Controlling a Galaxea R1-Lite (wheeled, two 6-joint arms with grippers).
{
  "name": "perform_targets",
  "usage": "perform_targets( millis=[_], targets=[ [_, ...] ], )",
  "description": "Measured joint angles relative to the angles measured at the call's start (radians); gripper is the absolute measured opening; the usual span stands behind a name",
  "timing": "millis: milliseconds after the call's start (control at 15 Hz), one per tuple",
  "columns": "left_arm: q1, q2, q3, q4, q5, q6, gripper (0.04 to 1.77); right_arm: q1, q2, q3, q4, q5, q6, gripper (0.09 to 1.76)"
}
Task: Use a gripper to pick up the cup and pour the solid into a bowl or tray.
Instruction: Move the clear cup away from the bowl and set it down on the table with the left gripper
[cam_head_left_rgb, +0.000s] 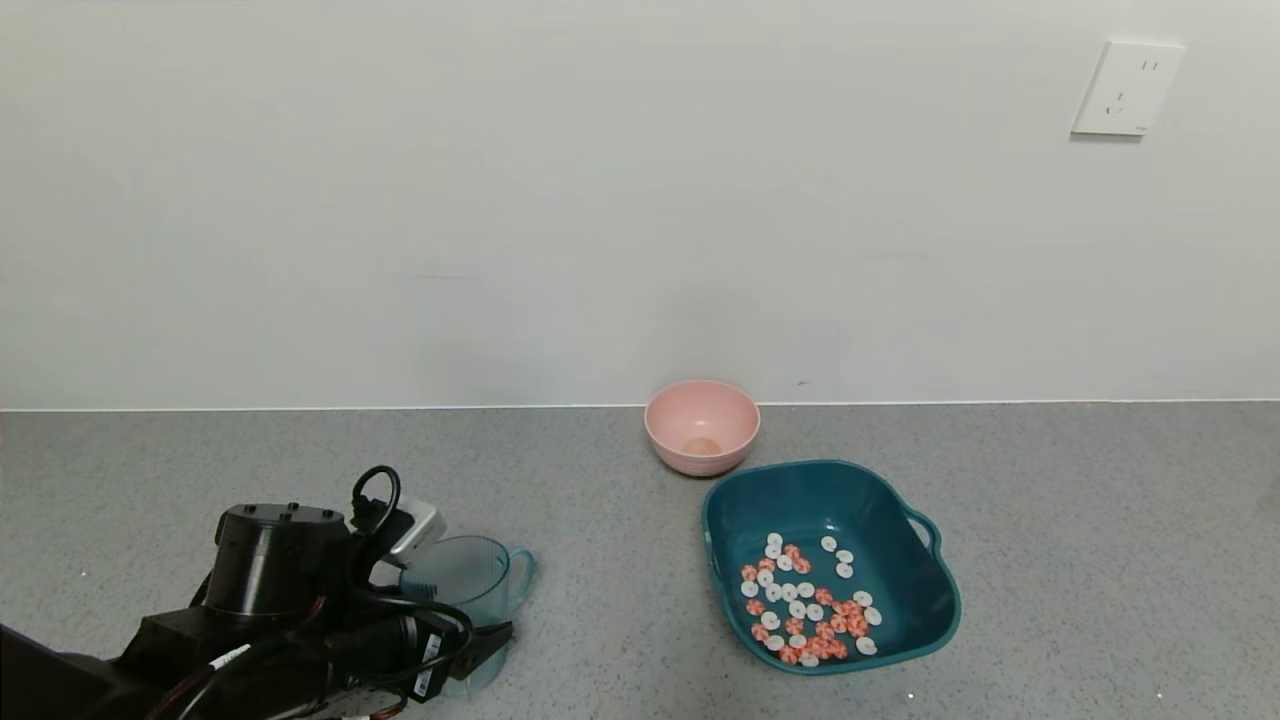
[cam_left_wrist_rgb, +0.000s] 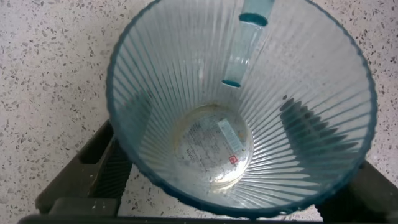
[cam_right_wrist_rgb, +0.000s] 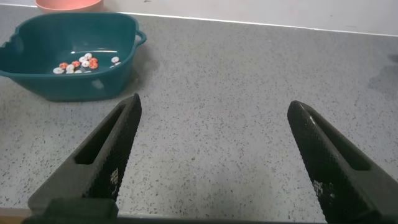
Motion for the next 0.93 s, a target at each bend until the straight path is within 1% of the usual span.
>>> perform_targets(
  millis=[133, 267, 533, 933],
  targets=[
    [0.0, -0.003, 0.004, 0.0, 0.003, 0.001, 1.63, 0.0, 0.0, 0.0, 0.0, 0.0, -0.001, 1.71],
    [0.0, -0.016, 0.017, 0.0, 0.028, 0.006, 1.65, 0.0, 0.0, 0.0, 0.0, 0.0, 0.0, 1.71],
    [0.0, -0.07, 0.066, 0.005, 0.045, 0.086, 1.68, 0.0, 0.0, 0.0, 0.0, 0.0, 0.0, 1.71],
    [0.0, -0.171, 0.147, 0.004, 0.047, 0.091, 1.7, 0.0, 0.0, 0.0, 0.0, 0.0, 0.0, 1.71]
  ],
)
